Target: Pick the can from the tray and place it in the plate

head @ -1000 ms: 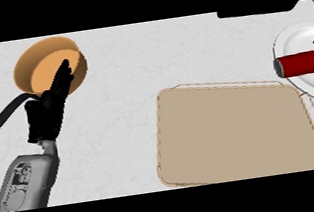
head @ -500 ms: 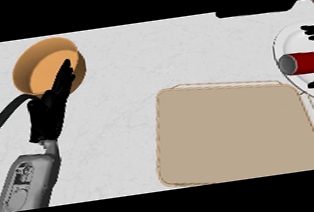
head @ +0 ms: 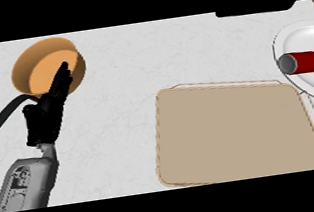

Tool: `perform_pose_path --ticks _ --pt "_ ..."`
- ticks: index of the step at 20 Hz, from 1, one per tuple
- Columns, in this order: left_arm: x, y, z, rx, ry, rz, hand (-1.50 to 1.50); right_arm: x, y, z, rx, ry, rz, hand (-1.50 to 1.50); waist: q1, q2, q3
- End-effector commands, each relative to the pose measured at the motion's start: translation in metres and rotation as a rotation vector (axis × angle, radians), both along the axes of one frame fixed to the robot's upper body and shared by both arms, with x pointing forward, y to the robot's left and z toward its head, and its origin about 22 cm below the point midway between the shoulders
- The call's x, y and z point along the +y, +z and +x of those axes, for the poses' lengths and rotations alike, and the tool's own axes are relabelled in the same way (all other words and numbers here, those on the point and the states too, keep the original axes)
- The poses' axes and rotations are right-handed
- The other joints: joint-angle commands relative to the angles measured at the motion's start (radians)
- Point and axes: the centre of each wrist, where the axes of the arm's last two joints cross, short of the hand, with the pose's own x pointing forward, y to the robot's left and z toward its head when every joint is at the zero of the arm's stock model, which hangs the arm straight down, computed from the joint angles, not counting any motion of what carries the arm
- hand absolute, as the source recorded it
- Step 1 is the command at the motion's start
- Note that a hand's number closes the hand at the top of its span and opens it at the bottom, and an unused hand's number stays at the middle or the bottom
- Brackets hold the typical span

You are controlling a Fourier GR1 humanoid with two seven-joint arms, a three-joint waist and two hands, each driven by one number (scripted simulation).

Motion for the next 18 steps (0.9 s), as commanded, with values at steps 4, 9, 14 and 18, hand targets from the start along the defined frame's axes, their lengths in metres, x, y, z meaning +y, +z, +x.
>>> perform_pose_path --ticks 4,9,14,18 --pt "-0.01 0.003 -0.003 -0.008 -0.003 -0.011 0.0 -0.053 0.024 -0.054 -0.061 -0.12 0.11 -1.5 0.005 0.007 0.006" --pt "0.003 0.009 0.002 -0.009 0.002 -0.011 0.0 -0.072 0.035 -0.077 -0.008 -0.089 0.096 -1.5 0.005 0.009 0.007" --pt "-0.005 0.006 0.0 -0.013 -0.002 -0.013 0.0 -0.073 0.028 -0.082 -0.025 -0.12 0.068 -1.5 0.017 0.015 0.011" --pt "-0.013 0.013 0.003 -0.027 -0.001 -0.023 0.0 -0.083 0.039 -0.095 -0.018 -0.095 0.087 -1.5 0.003 0.009 0.011"
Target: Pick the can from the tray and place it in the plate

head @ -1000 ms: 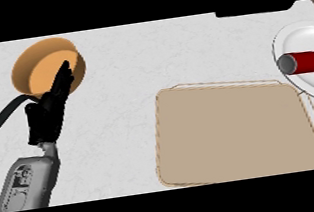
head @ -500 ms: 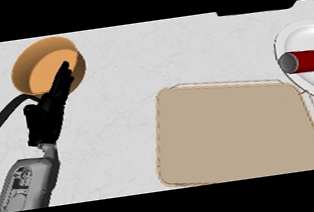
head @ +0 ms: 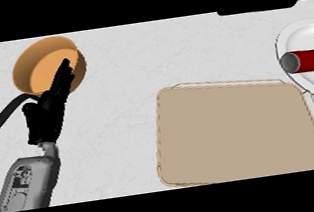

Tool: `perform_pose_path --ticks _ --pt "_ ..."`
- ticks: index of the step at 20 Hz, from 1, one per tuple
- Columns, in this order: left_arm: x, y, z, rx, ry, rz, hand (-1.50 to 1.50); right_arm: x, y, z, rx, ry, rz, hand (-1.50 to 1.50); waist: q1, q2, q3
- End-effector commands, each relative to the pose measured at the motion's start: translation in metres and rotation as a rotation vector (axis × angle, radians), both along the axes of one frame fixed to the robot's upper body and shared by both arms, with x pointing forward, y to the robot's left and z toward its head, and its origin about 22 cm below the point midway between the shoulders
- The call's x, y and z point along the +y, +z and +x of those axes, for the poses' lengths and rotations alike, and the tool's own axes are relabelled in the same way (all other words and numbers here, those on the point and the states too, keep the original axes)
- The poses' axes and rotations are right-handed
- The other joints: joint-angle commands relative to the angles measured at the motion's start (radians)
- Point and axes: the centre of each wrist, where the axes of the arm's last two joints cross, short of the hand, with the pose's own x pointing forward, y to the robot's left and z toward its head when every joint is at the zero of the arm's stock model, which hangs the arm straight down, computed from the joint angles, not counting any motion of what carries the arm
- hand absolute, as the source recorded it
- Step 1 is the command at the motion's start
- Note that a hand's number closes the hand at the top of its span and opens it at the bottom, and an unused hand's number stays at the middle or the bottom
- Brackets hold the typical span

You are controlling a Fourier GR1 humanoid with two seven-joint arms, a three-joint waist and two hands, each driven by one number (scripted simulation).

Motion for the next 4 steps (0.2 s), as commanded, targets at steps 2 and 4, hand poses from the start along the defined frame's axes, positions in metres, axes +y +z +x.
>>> perform_pose_path --ticks 2,4 --pt "0.003 0.004 0.001 -0.006 0.0 0.001 0.0 -0.007 -0.002 -0.014 -0.057 0.064 0.053 -1.5 0.001 0.0 0.003" --pt "0.009 0.002 0.0 -0.012 0.013 0.01 0.0 -0.007 -0.011 -0.017 -0.045 0.064 0.054 -1.5 0.0 0.002 0.003"
